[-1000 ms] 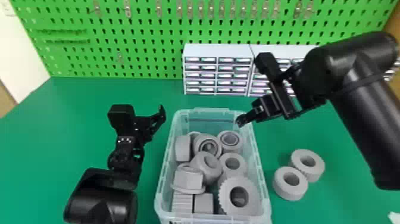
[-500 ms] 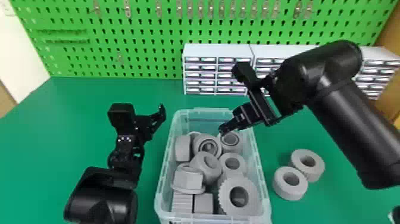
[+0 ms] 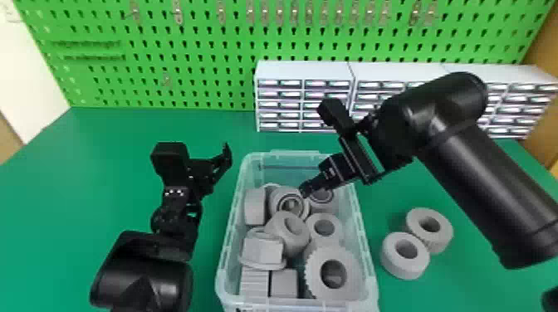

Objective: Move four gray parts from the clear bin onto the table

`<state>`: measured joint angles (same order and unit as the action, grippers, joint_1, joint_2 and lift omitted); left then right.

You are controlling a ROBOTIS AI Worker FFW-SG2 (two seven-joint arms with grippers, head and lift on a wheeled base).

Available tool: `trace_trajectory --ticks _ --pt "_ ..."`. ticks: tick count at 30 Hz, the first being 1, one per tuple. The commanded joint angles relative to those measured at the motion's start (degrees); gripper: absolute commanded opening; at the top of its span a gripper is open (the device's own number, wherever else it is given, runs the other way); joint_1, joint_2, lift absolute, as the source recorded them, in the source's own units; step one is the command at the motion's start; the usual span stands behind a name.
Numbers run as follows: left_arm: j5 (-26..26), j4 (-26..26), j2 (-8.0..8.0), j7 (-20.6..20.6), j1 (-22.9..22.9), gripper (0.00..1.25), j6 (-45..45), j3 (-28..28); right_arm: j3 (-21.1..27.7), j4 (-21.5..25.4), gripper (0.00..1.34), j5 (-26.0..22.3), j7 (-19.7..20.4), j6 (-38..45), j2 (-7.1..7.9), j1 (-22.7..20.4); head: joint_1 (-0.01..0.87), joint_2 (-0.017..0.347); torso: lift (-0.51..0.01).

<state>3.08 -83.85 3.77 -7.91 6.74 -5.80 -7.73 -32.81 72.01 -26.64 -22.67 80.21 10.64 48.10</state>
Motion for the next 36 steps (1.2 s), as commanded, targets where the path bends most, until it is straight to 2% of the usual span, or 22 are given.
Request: trace_trajectory --ticks 1,19,27,36 --pt "0.00 0.00 0.01 0.00 0.02 1.15 0.00 0.00 -0.24 -1.17 0.79 0.00 -0.01 -0.40 0.00 -0.11 0.693 0.072 -0.052" --pt "0.09 0.00 0.01 0.00 0.29 1.15 0.00 0.00 -1.64 -1.70 0.79 -1.23 -0.10 -1.11 -0.44 0.24 0.693 0.072 -0.052" --pt "0.09 0.09 0.01 -0.09 0.46 1.15 0.00 0.00 -3.75 -4.16 0.79 -6.59 -0.27 -5.15 -0.53 0.15 0.693 0.072 -0.052" --pt "0.09 0.09 0.01 0.00 0.55 1.15 0.00 0.00 -5.69 -5.65 0.79 -8.96 -0.62 -7.61 -0.79 0.07 0.693 0.072 -0.052"
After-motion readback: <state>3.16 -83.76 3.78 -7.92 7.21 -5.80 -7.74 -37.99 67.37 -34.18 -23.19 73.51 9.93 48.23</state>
